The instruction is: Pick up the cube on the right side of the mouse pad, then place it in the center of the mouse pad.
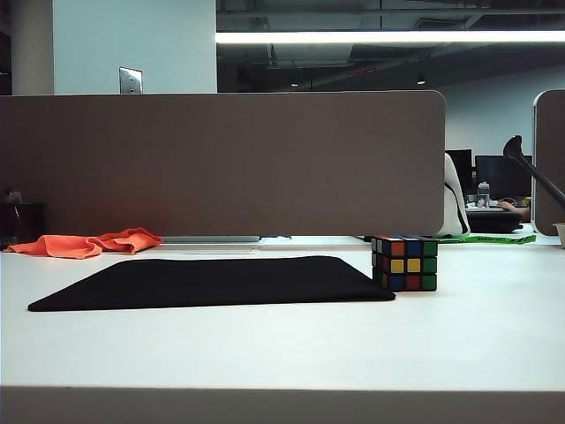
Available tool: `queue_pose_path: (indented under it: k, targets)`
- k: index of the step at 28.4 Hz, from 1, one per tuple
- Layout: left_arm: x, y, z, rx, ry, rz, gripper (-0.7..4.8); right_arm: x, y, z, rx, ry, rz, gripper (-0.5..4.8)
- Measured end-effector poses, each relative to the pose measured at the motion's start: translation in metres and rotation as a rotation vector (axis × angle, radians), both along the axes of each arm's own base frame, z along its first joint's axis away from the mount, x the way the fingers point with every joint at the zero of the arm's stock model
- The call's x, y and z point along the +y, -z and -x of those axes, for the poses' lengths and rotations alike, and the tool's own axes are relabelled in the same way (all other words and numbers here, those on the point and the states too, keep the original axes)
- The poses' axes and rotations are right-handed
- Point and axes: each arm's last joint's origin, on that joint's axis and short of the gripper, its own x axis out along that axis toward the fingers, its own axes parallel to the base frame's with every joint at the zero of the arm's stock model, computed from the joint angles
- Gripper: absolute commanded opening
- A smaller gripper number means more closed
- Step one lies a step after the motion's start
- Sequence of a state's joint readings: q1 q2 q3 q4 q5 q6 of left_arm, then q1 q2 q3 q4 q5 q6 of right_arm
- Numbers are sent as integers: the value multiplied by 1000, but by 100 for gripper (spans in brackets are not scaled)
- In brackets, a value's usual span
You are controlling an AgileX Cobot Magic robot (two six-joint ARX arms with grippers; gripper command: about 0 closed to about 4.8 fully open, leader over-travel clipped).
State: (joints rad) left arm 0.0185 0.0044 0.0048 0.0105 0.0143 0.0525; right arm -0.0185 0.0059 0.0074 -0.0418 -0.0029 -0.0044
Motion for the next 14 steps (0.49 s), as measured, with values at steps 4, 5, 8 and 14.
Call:
queue_pose_path:
  k: [4,5,8,14]
  targets:
    - [0,0,0,0,0,0,-5,0,0,0,0,3,0,-5]
    - [0,0,0,0,0,0,-5,0,0,0,0,3,0,-5]
    - [0,0,0,0,0,0,-5,0,0,0,-1,3,0,-5]
    - [-1,-1,0,-15,41,-1,-6,0,-4,0,-47,2,1,-5]
